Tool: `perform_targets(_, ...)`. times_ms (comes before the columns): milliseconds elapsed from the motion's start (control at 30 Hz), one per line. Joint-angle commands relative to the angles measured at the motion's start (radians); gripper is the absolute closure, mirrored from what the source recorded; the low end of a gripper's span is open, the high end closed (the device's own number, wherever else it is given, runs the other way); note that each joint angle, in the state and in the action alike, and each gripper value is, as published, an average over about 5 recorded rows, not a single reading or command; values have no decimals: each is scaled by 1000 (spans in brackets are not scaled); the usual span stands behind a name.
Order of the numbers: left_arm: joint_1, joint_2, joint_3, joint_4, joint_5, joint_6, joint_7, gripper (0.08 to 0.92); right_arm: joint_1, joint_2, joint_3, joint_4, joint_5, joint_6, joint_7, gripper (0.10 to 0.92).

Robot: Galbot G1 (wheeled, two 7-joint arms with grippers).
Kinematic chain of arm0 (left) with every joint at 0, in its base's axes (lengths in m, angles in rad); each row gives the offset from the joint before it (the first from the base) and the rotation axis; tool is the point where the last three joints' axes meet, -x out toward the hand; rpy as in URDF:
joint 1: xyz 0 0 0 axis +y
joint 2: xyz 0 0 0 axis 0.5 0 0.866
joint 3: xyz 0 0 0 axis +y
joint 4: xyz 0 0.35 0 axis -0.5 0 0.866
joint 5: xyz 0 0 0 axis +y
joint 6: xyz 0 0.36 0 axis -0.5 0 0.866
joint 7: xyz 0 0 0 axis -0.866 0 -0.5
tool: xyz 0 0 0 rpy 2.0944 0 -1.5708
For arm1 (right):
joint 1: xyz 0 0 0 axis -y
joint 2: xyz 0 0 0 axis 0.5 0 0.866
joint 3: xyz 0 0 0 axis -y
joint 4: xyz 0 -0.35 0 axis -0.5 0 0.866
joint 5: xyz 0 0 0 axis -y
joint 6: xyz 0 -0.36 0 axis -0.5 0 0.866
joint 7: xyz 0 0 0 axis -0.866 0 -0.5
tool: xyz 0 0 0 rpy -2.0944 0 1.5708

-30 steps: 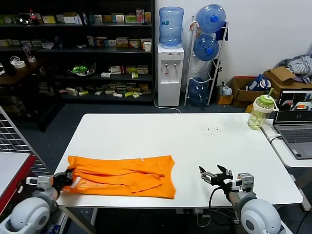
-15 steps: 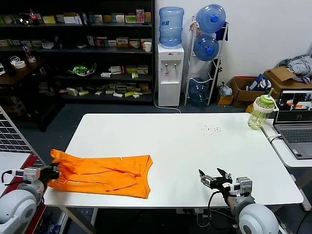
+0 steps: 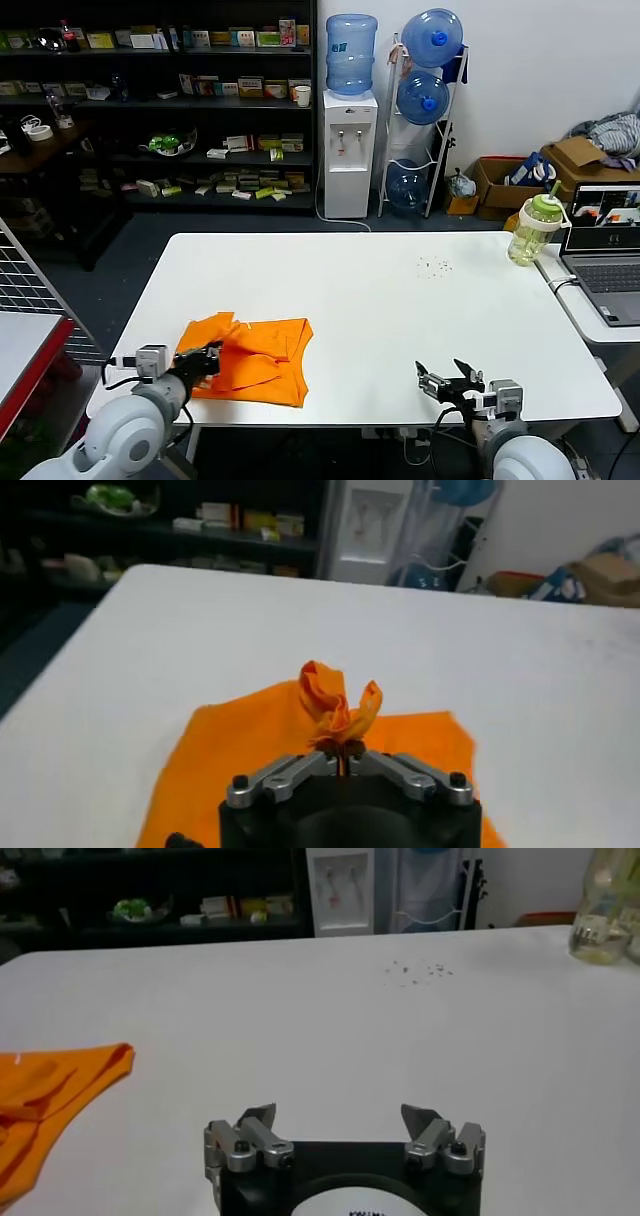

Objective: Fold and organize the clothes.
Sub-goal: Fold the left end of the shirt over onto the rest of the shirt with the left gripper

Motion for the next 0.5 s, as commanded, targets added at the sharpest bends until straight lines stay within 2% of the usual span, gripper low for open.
perform_targets(33,-208,-152,224,-1,-40,26,-88,878,-37,13,12,6,-19,-2,3,203)
perform_targets(200,-221,-173,226,63,-4,27,-71,878,-35,9,11,7,-16,-2,3,203)
perform_targets(500,-207,-210,211,91,15,12,-68,878,-21,4,3,0,-9,-4,2,203)
